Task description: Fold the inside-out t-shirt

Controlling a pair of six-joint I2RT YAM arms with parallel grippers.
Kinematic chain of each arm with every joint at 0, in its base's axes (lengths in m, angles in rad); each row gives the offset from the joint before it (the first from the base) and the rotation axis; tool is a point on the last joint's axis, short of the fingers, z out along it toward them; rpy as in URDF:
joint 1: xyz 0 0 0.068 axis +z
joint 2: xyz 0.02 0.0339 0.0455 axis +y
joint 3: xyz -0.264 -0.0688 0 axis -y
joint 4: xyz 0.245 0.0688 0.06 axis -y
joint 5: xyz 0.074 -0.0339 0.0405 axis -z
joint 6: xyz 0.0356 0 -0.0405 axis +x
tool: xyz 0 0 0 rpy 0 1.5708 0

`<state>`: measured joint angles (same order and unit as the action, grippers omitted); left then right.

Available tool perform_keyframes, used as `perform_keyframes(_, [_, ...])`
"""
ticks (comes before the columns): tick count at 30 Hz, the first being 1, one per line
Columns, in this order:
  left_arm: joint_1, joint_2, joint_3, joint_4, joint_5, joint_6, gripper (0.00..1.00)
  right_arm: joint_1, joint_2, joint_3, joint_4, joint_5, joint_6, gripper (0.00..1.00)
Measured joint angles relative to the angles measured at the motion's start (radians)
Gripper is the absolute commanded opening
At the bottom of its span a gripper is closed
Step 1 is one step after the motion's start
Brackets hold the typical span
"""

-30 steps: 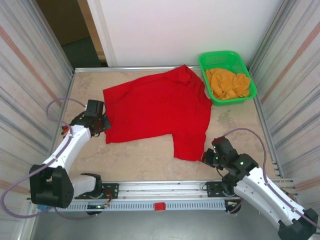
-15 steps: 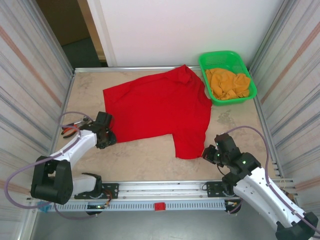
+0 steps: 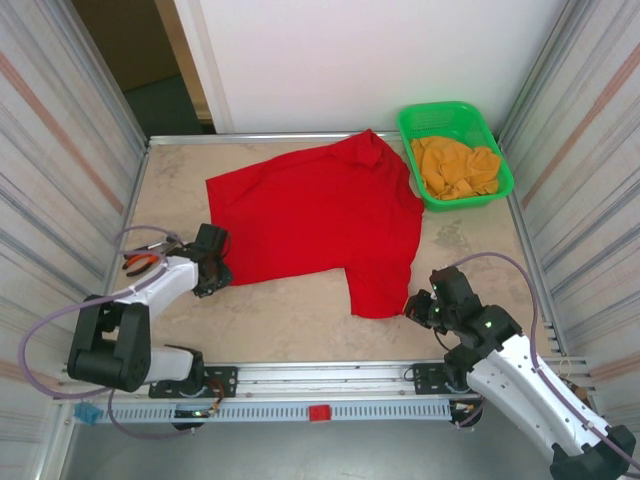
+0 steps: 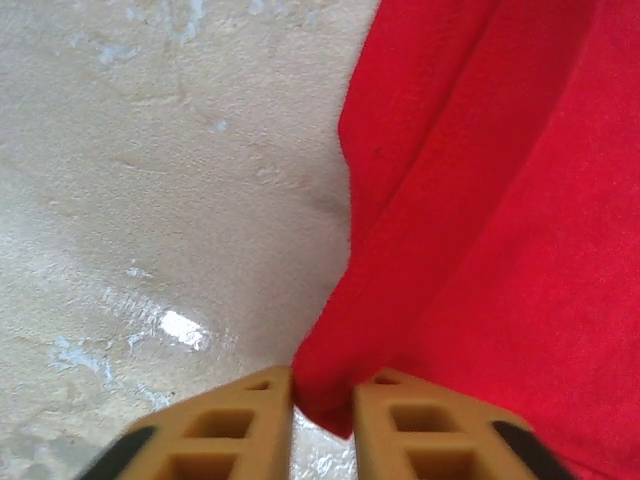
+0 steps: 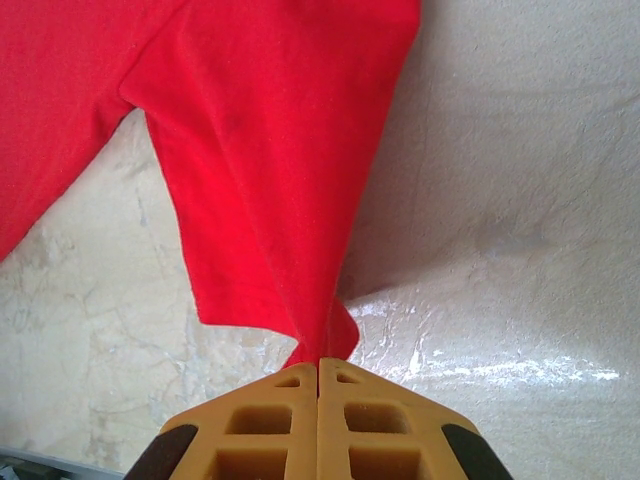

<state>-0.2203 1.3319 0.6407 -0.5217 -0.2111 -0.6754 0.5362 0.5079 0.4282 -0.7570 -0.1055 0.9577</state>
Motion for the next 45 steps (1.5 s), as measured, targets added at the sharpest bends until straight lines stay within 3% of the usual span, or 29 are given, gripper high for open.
perform_keyframes(9, [0.037,-0.019,0.032,-0.037,0.0,0.064,0.0,0.0,-0.02,0.0,0.0,0.0,0.0,0.0])
perform_keyframes(17, [0.064,-0.052,0.249,-0.169,-0.002,0.23,0.0,-0.002,-0.04,0.0,-0.004,0.001,0.0,0.0])
perform_keyframes(24, [0.063,0.106,0.403,-0.314,-0.075,0.4,0.0,-0.015,-0.058,0.0,-0.022,0.004,0.0,0.0])
perform_keyframes(28, [0.016,0.217,0.44,-0.404,-0.133,0.451,0.01,-0.027,-0.058,0.009,-0.037,0.004,0.0,0.0])
perform_keyframes(35, [-0.119,0.373,0.525,-0.531,-0.316,0.488,0.13,-0.035,-0.05,0.051,-0.039,0.004,0.0,0.0])
perform_keyframes(39, [-0.141,0.396,0.527,-0.582,-0.403,0.491,0.34,-0.041,-0.044,0.053,-0.04,0.004,0.0,0.0])
perform_keyframes(45, [-0.166,0.402,0.539,-0.634,-0.482,0.483,0.43,-0.047,-0.043,0.058,-0.047,0.004,-0.001,0.0])
